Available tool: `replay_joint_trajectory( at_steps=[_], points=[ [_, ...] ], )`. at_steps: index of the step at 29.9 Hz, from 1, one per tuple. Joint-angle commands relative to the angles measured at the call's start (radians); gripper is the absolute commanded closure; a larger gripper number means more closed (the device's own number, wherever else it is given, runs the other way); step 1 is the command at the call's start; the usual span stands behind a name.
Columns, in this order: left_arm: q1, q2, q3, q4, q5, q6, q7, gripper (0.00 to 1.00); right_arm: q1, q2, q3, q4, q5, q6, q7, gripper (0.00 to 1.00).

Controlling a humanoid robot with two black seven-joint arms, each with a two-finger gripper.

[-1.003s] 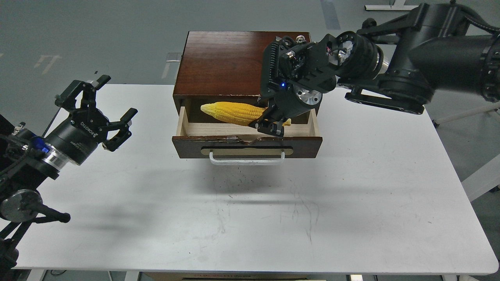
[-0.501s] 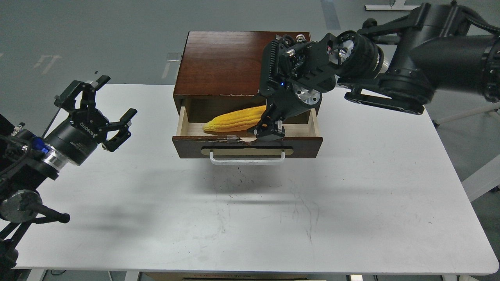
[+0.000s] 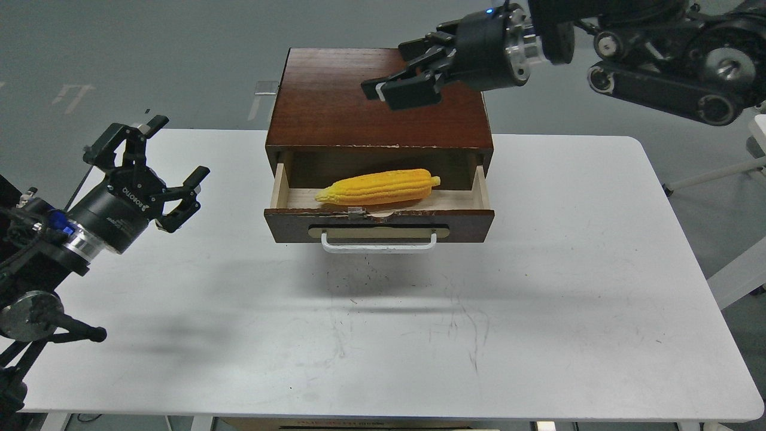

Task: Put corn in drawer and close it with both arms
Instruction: 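Withdraw the right gripper up and away from the drawer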

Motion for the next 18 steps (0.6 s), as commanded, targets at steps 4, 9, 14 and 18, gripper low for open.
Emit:
replay_joint_trajectory(
  at_steps=[4,9,14,18],
  points=[
    [0.0,-0.004,0.004,0.002,0.004,0.0,0.0,0.01,-0.276,-0.149,0.162,-0.013,0.328,0.0,0.0,0.03],
    [0.0,-0.006,0.004,0.002,0.005,0.0,-0.003,0.01,-0.518,-0.217,0.358,-0.015,0.483,0.005,0.0,0.03],
    [0.0,-0.006,0.004,0.003,0.007,0.0,-0.031,0.01,-0.738,-0.216,0.536,-0.072,0.623,0.044,0.0,0.03],
    [0.0,-0.004,0.005,0.003,0.007,0.0,-0.032,0.01,-0.876,-0.206,0.679,-0.168,0.761,0.15,0.0,0.03]
  ],
)
